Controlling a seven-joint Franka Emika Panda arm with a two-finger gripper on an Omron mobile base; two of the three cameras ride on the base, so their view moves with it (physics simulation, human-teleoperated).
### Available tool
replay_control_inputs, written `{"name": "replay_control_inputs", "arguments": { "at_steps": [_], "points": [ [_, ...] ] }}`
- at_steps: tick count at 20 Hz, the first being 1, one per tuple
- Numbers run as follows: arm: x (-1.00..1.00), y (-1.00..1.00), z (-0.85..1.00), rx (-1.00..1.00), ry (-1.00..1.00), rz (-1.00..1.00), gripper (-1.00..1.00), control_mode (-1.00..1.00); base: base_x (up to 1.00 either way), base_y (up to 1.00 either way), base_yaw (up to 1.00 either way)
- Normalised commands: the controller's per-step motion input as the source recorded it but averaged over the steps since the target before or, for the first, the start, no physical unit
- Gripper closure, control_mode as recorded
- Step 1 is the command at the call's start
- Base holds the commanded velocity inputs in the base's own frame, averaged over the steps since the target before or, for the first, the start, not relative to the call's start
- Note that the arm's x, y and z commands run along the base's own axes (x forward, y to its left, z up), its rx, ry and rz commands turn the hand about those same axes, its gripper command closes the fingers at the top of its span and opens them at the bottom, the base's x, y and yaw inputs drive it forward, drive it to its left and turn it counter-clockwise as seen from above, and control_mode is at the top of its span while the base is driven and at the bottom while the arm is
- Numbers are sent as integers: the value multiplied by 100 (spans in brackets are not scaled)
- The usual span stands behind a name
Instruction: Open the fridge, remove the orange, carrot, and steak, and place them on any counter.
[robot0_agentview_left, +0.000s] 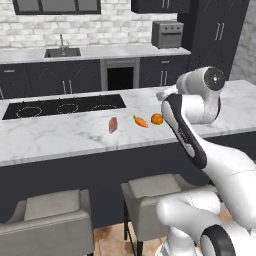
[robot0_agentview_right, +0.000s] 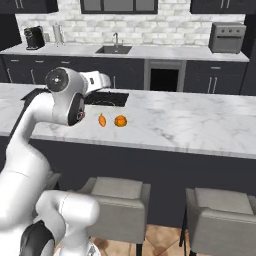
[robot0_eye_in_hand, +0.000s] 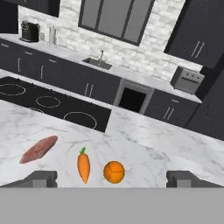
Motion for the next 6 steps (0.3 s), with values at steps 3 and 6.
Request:
{"name": "replay_control_inputs", "arguments": {
  "at_steps": [3, 6],
  "points": [
    [-100, 27, 73, 0, -8, 1, -100, -100, 0, 0, 0],
    [-100, 5, 60, 0, 0, 0, -100, -100, 0, 0, 0]
  ]
}}
